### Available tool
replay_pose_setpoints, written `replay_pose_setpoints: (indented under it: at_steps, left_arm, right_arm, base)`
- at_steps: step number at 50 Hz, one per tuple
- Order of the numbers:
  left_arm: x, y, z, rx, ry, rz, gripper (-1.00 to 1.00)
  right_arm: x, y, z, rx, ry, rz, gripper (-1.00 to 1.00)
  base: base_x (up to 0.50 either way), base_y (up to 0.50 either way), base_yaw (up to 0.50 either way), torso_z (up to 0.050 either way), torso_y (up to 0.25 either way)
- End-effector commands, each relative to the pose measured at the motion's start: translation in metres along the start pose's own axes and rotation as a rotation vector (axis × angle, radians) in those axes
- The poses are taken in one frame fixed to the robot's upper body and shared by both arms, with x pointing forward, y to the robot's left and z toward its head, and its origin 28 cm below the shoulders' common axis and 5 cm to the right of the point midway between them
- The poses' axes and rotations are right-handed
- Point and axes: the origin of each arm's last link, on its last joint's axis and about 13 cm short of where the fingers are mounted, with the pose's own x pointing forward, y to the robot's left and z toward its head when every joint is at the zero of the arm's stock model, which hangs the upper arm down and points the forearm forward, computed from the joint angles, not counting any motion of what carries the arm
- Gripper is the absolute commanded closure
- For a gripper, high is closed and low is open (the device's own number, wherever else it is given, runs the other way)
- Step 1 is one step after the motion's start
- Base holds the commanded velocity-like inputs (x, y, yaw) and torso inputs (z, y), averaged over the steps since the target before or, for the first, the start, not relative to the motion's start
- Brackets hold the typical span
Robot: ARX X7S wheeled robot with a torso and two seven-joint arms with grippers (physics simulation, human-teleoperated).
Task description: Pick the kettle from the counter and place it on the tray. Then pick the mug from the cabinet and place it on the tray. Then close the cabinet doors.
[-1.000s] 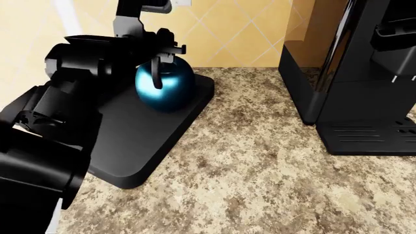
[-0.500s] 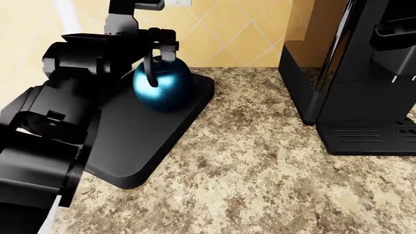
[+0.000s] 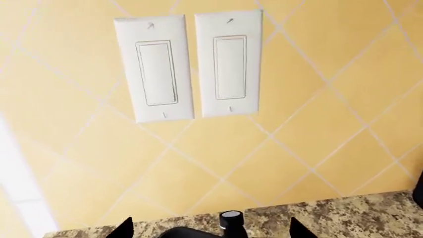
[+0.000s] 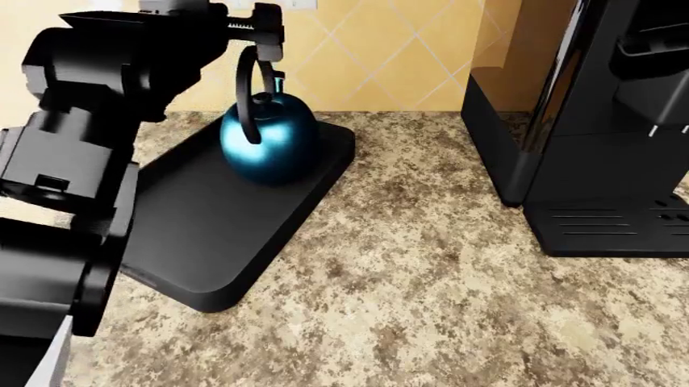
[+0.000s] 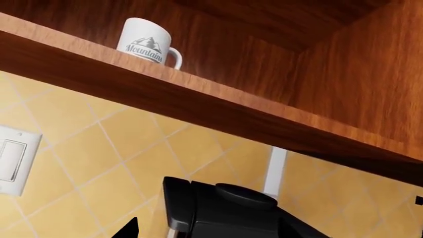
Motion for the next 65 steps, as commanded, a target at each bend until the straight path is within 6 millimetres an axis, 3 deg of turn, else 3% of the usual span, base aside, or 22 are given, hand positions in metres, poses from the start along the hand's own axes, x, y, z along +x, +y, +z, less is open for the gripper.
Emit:
replay_pose_setpoints:
  at_steps: [1, 6, 16, 26, 34, 41, 50, 57, 65]
  left_arm:
    - [-0.025, 0.007, 0.036, -0.011, -0.131, 0.014, -1.0]
    - [-0.051, 0.011, 0.048, -0.001, -0.212, 0.018, -1.0]
    - [-0.096, 0.019, 0.049, 0.013, -0.341, 0.068, -1.0]
    - [-0.13, 0.019, 0.024, 0.075, -0.343, 0.047, -1.0]
    - [-0.159, 0.021, 0.018, 0.111, -0.354, 0.042, -1.0]
    - [-0.176, 0.019, 0.008, 0.126, -0.356, 0.025, -1.0]
    - [-0.179, 0.016, -0.001, 0.116, -0.403, 0.025, -1.0]
    - [-0.177, 0.016, 0.0, 0.076, -0.431, 0.06, -1.0]
    - [-0.173, 0.018, -0.003, 0.052, -0.377, 0.135, -1.0]
  right_arm:
    - [0.002, 0.002, 0.004, -0.001, -0.007, 0.01, -1.0]
    - [0.004, 0.004, 0.006, 0.001, -0.012, 0.019, -1.0]
    - [0.005, 0.005, 0.007, 0.001, -0.025, 0.019, -1.0]
    - [0.004, 0.008, 0.004, 0.002, -0.038, 0.027, -1.0]
    - [0.002, 0.01, 0.008, -0.016, -0.093, 0.025, -1.0]
    - [-0.008, 0.011, 0.043, -0.081, -0.272, 0.037, -1.0]
    - [-0.009, -0.001, 0.109, -0.026, -0.498, 0.057, -1.0]
    - [0.012, -0.008, 0.156, 0.105, -0.573, 0.071, -1.0]
    - [0.069, -0.01, 0.183, 0.237, -0.379, -0.022, -1.0]
  base:
    - [0.0, 0.0, 0.0, 0.0, 0.0]
    - [0.0, 0.0, 0.0, 0.0, 0.0]
    - [0.0, 0.0, 0.0, 0.0, 0.0]
    - [0.0, 0.0, 0.0, 0.0, 0.0]
    - [0.0, 0.0, 0.0, 0.0, 0.0]
    - [0.0, 0.0, 0.0, 0.0, 0.0]
    - [0.0, 0.0, 0.0, 0.0, 0.0]
    - [0.0, 0.0, 0.0, 0.0, 0.0]
    - [0.0, 0.0, 0.0, 0.0, 0.0]
